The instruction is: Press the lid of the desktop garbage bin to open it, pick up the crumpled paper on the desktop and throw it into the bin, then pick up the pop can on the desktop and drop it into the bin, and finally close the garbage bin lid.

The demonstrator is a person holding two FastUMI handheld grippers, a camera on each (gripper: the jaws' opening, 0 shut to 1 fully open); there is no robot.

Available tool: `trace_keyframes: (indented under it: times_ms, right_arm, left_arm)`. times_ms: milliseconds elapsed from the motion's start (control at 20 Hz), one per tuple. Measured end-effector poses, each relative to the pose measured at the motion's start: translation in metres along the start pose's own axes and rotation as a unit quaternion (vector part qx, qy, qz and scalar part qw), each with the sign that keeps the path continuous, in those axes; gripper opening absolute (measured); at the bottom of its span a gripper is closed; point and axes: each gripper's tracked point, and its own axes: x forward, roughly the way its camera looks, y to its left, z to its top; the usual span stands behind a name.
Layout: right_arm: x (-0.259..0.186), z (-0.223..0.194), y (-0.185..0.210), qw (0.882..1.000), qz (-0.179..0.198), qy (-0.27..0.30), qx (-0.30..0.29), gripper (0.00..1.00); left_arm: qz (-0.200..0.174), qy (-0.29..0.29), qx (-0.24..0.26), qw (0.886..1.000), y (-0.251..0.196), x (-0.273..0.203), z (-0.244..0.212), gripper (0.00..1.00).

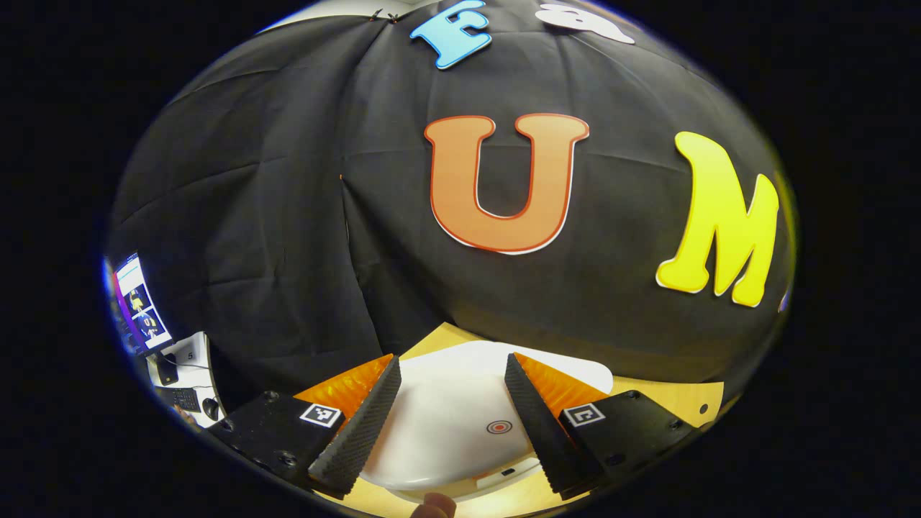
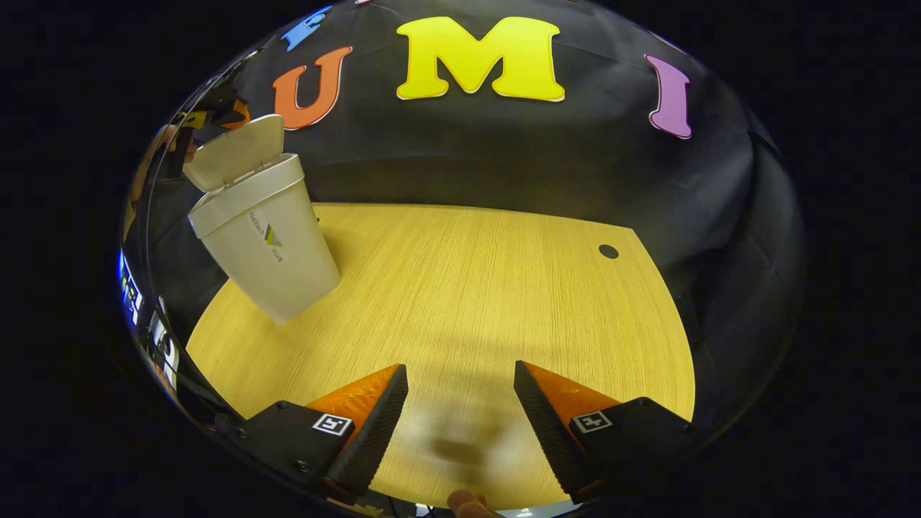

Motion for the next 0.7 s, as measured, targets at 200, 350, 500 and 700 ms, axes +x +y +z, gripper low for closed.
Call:
trace_keyframes:
  times_ms: [200,350,500,700]
  right_arm:
    - [-0.006,-0.012,-0.01,1.0,-0.003,0.005,-0.001,0.93]
    - [-0.008,-0.018,-0.015,1.0,-0.005,0.015,-0.003,0.93]
    - [-0.006,-0.019,-0.017,1.0,-0.007,0.017,-0.001,0.94]
    - [-0.001,-0.02,-0.013,1.0,-0.002,0.02,-0.013,0.93]
  left_arm:
    - [-0.002,0.012,0.001,1.0,-0.01,-0.004,-0.025,0.96]
    - [-0.004,0.012,0.008,1.0,-0.013,-0.005,-0.035,0.96]
    - [-0.005,0.027,0.004,1.0,-0.013,-0.004,-0.047,0.96]
    - [-0.005,0.028,0.003,1.0,-0.011,-0.003,-0.057,0.96]
